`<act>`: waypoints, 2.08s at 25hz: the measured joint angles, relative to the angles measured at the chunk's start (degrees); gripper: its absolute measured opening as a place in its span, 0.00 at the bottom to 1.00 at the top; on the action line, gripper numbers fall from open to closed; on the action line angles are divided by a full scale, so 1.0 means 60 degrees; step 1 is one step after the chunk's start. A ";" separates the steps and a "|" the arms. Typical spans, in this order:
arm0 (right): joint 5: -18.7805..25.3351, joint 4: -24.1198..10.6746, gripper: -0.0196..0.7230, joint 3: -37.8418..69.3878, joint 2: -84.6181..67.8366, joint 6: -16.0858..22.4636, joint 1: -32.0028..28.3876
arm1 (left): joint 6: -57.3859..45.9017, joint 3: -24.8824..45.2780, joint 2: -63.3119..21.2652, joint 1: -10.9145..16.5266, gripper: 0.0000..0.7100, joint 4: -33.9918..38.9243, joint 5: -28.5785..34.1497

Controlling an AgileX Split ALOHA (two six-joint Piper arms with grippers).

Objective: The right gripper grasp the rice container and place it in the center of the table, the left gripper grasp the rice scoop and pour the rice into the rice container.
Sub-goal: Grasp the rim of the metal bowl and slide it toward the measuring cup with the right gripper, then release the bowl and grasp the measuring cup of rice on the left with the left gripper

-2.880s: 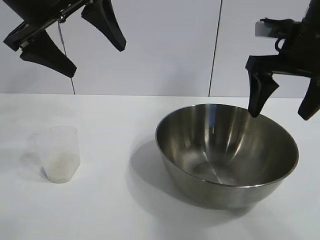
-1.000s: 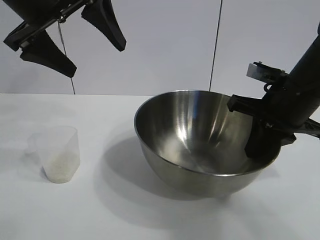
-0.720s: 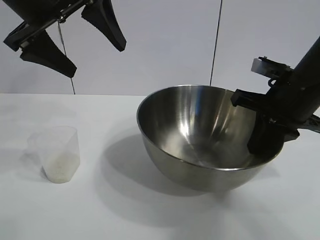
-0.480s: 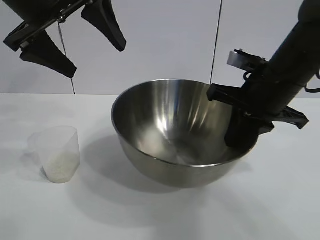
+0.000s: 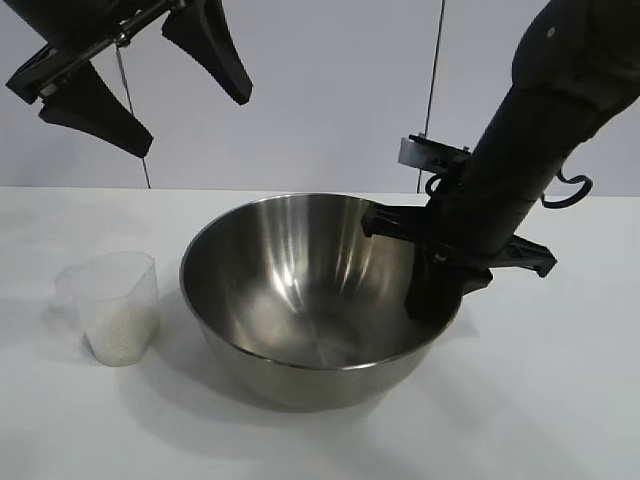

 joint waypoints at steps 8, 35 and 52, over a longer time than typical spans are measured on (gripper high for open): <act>0.0017 -0.0867 0.04 -0.0064 0.0027 0.0710 0.0000 | 0.0000 0.0000 0.0000 0.0000 0.98 0.0000 0.0000; 0.2359 -0.0558 0.88 -0.1241 -0.2200 0.0878 -0.0679 | 0.0945 0.0000 0.0000 0.0000 0.98 0.0000 0.0223; 0.2489 -0.0050 0.88 -0.1241 -0.2523 0.0898 -0.0697 | 0.2225 0.0401 -0.1633 0.0010 0.97 0.1737 -0.1874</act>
